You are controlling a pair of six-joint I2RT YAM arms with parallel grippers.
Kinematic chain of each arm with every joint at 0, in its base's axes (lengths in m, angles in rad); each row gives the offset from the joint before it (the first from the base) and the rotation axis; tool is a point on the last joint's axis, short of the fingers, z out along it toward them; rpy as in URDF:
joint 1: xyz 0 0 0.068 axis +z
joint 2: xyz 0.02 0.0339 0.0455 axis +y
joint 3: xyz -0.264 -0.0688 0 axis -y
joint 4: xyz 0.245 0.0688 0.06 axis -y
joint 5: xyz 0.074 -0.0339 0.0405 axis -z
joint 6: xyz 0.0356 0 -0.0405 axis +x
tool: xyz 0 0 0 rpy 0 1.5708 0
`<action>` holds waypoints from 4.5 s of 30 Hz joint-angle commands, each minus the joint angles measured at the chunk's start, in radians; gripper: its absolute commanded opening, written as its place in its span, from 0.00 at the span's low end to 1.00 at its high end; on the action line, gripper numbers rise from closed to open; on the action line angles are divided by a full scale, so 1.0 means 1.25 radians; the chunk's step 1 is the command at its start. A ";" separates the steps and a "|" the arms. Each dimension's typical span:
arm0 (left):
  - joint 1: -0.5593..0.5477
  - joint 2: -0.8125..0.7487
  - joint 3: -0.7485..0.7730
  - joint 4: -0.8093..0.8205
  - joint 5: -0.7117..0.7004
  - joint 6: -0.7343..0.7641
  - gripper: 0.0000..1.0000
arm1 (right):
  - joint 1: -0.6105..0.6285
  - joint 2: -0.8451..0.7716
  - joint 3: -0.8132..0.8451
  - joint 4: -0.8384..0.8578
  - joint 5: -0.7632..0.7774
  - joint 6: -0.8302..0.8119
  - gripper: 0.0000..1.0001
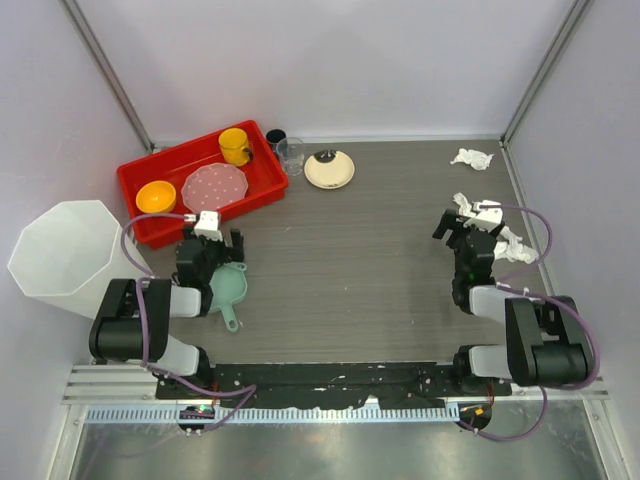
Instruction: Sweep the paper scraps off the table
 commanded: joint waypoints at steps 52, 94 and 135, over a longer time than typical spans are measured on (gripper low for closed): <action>-0.034 0.064 0.712 -1.646 0.281 1.335 0.75 | 0.044 -0.118 0.167 -0.169 -0.484 0.147 0.91; -0.035 0.048 0.733 -1.448 0.473 1.040 0.00 | 0.070 -0.121 0.302 -0.389 -0.385 0.274 0.83; -0.231 -0.106 0.715 -1.148 0.348 0.433 0.00 | 0.517 0.399 0.915 -0.635 -0.642 0.530 0.64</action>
